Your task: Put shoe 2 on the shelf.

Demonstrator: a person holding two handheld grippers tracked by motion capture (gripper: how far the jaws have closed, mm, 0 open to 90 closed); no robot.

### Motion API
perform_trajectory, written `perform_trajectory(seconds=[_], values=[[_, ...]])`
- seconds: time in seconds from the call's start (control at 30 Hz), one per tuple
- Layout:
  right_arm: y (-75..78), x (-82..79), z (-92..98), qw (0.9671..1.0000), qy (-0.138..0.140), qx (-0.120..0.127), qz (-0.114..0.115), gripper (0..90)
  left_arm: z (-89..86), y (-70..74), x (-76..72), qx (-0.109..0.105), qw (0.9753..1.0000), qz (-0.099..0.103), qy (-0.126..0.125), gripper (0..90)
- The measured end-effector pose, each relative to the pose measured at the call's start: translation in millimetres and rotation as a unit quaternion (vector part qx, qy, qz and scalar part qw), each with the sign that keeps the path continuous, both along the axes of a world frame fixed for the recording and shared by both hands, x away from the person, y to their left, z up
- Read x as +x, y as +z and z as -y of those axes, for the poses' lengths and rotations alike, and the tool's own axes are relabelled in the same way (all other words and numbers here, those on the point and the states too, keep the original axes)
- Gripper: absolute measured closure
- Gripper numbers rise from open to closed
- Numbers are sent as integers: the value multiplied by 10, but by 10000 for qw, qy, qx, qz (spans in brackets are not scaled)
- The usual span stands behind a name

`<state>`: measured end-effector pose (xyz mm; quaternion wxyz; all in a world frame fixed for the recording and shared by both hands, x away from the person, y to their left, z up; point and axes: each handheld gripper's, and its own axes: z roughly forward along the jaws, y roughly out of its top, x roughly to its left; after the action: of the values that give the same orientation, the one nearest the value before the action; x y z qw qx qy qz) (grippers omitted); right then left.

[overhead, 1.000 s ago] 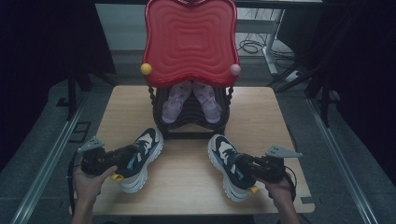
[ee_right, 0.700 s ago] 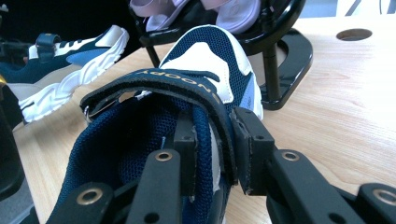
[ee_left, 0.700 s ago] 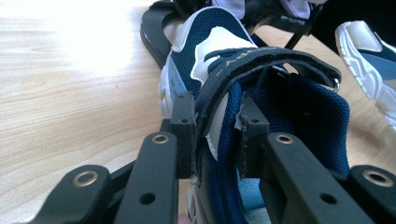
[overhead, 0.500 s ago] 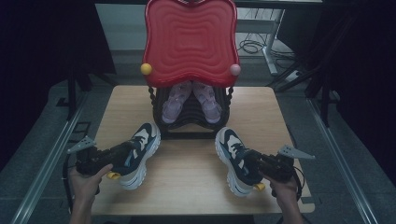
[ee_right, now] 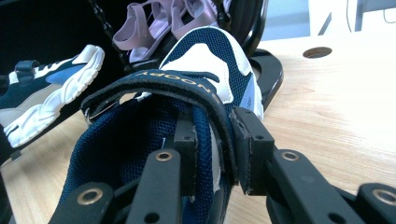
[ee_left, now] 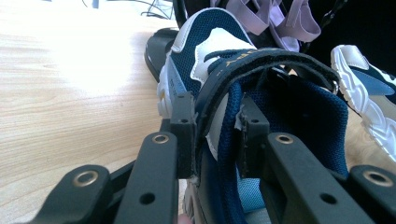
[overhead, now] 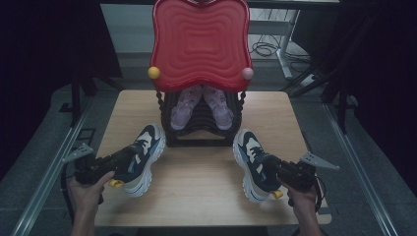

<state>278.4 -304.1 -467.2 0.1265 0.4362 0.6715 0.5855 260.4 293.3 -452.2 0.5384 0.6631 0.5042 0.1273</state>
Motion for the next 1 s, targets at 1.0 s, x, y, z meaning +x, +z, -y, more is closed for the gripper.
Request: perform_trajectory(seconds=[1.0], values=[[46,43,159,9977,-496,416,200,729,-115,16,-21,-414,9983,254,327,733]])
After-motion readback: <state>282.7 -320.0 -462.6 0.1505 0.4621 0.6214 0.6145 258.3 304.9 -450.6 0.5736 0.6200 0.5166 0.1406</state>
